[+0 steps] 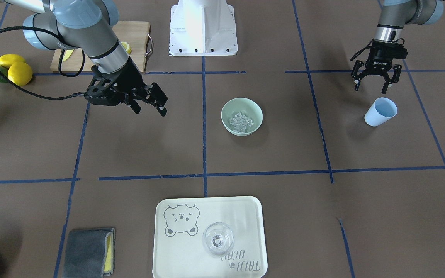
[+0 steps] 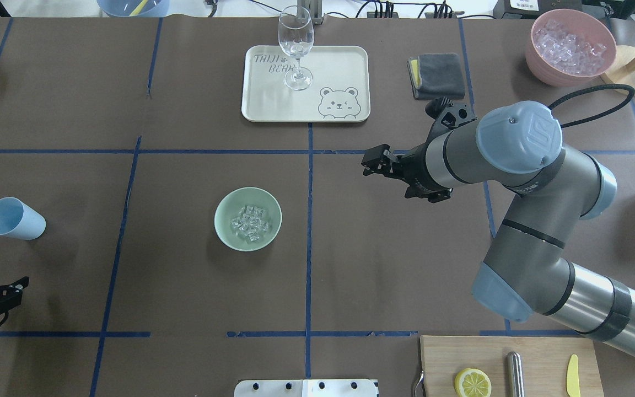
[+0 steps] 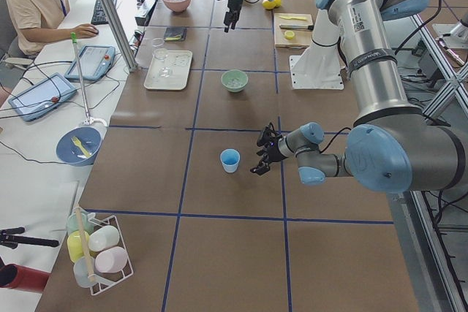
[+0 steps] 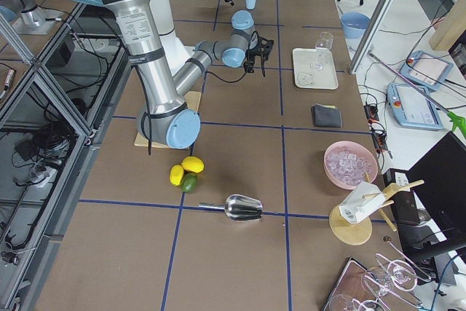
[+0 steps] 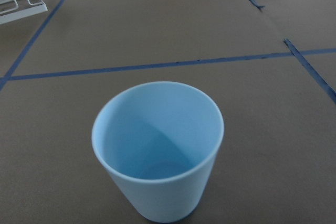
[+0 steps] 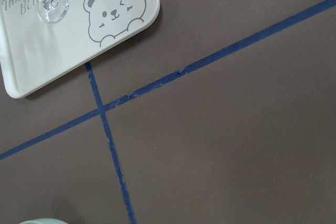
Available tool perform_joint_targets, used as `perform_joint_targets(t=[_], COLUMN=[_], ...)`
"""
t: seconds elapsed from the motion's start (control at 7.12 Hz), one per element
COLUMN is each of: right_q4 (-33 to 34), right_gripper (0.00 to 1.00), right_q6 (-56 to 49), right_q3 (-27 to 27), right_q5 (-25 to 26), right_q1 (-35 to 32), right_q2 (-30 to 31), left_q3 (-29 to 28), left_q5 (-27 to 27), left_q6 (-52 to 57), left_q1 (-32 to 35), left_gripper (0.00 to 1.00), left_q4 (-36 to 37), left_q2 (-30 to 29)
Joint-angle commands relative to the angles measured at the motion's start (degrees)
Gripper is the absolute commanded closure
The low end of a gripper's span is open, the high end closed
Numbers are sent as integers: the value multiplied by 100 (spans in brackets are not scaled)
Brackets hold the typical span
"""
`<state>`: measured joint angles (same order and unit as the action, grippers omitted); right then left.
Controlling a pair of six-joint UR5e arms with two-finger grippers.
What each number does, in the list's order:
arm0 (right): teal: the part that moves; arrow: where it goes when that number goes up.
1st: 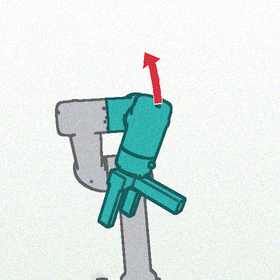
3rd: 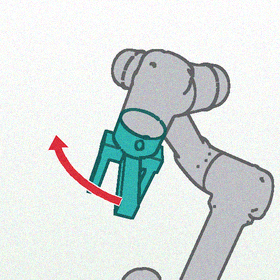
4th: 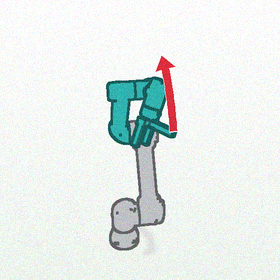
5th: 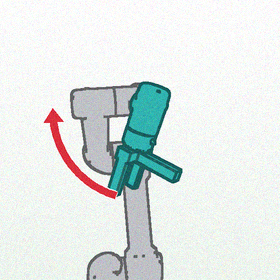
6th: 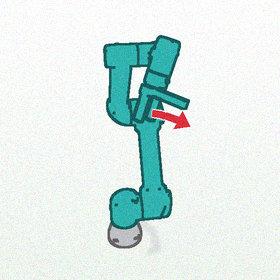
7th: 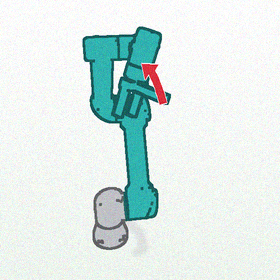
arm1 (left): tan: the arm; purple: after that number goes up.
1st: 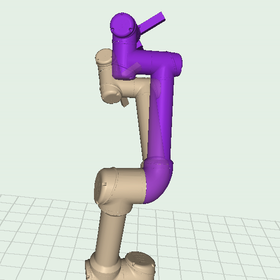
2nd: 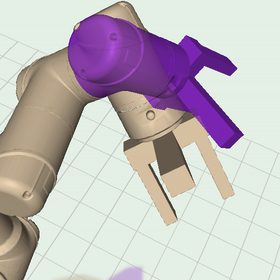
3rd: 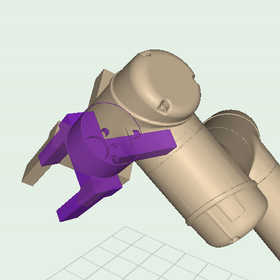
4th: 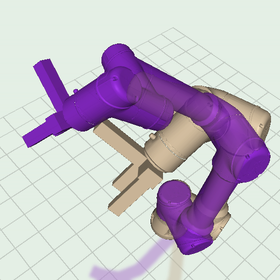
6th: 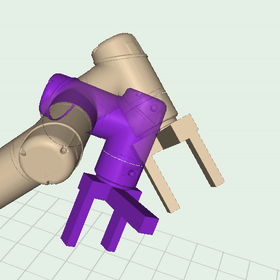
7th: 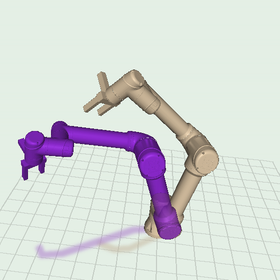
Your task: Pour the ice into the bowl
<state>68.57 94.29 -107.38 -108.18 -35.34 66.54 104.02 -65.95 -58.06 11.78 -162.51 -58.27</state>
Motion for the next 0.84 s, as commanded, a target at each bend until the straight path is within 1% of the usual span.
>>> perform_joint_targets(t=[0.0, 0.14, 0.28, 0.42, 0.56, 0.7], right_q4=[7, 33, 42, 60, 77, 86], right_gripper=[0, 0, 0, 0, 0, 0], right_q6=[194, 343, 536, 564, 581, 582], right_q3=[16, 42, 68, 86, 347, 793], right_q5=[408, 490, 647, 823, 842, 851], right_q1=[359, 509, 702, 861, 923, 968], right_q2=[-176, -386, -570, -694, -895, -1193], left_q3=[233, 242, 172, 85, -64, -83], left_q5=[-1545, -2135, -3229, -3745, -4167, -4815], left_q6=[1036, 1617, 2423, 3327, 3989, 4170], left_q1=[995, 1672, 2549, 3436, 3802, 4606], left_gripper=[0, 0, 0, 0, 0, 0], left_q4=[-96, -236, -246, -185, -123, 451], left_q2=[290, 290, 256, 151, 71, -321])
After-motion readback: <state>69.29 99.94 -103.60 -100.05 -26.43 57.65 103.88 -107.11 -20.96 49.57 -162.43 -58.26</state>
